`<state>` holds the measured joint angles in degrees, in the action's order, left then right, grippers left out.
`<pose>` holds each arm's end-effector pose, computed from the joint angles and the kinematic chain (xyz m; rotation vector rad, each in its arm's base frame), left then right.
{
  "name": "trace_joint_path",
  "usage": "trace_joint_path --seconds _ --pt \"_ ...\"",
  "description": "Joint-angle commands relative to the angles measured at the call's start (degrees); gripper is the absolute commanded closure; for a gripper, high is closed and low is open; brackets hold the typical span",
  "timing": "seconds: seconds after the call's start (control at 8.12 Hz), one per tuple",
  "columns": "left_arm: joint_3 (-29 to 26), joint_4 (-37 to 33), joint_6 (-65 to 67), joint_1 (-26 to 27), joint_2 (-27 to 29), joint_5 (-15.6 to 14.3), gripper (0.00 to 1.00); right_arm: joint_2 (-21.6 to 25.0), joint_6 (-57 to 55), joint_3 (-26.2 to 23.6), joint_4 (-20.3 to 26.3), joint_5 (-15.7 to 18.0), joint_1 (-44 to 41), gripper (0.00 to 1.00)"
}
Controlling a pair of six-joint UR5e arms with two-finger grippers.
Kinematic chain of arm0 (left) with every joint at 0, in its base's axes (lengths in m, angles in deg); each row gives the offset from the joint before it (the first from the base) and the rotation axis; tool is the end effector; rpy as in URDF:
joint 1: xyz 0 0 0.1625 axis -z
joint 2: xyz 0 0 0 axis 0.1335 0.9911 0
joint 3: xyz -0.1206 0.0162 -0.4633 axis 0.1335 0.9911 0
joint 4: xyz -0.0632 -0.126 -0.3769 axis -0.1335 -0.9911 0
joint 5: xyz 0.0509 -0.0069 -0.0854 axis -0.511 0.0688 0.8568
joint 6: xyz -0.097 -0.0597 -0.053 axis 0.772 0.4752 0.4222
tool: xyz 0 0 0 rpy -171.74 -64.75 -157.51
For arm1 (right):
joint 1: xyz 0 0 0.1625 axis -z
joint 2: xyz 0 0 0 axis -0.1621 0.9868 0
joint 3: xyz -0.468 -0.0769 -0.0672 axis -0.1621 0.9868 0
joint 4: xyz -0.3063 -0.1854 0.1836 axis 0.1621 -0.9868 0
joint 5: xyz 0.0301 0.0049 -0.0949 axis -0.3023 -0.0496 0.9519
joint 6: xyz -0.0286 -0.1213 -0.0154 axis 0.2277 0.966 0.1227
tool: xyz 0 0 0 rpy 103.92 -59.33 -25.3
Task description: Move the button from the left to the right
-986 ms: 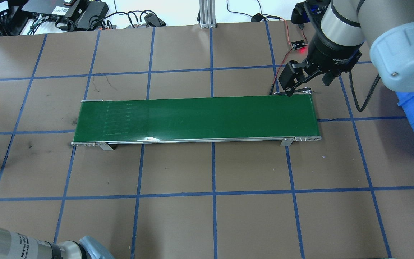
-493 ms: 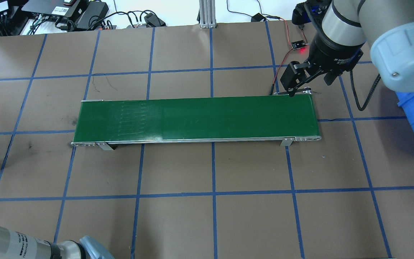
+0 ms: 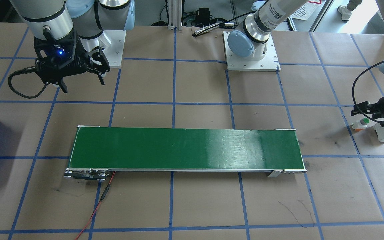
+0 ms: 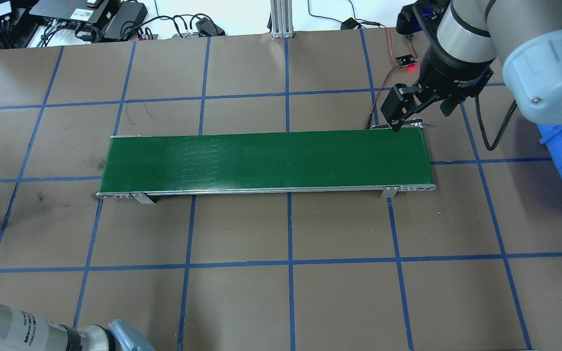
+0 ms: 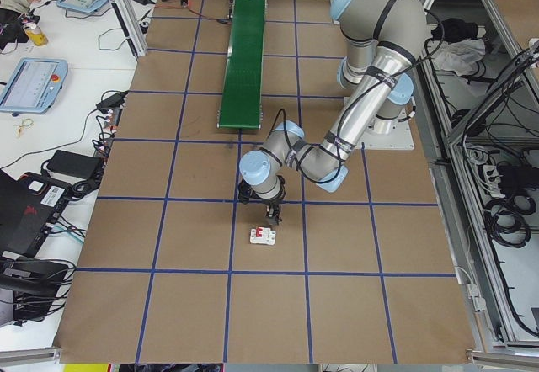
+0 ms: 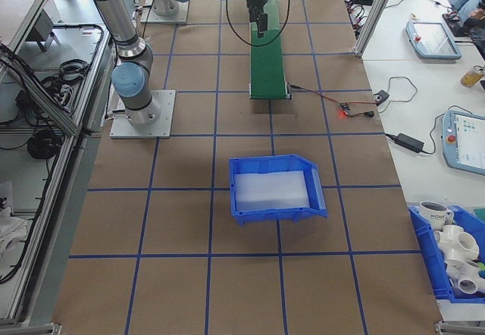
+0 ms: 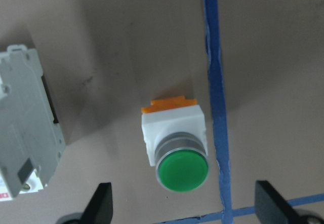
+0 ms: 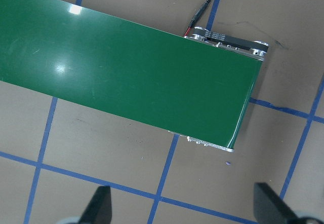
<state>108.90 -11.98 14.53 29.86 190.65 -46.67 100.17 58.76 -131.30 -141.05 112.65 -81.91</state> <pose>0.3989 -0.4427 0.2304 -0.2384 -3.0644 -0.4173 0.1455 -0.4629 0.5047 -0.4456 3.0969 -0.0596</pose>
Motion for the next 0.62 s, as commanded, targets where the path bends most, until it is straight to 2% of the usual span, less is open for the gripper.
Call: trace_joint_path --seconds 0.0,0.37,0.49 --pt "-0.04 0.12 0.17 0.00 1.62 -0.31 0.00 0.00 0.00 0.00 0.07 0.08 0.00 0.00" --pt "-0.56 0.38 0.35 0.09 1.79 0.30 0.03 0.00 0.00 0.00 0.15 0.17 0.00 0.00" --pt "-0.56 1.08 0.70 0.35 2.23 0.57 0.07 0.00 -0.09 0.00 0.24 0.17 0.00 0.00"
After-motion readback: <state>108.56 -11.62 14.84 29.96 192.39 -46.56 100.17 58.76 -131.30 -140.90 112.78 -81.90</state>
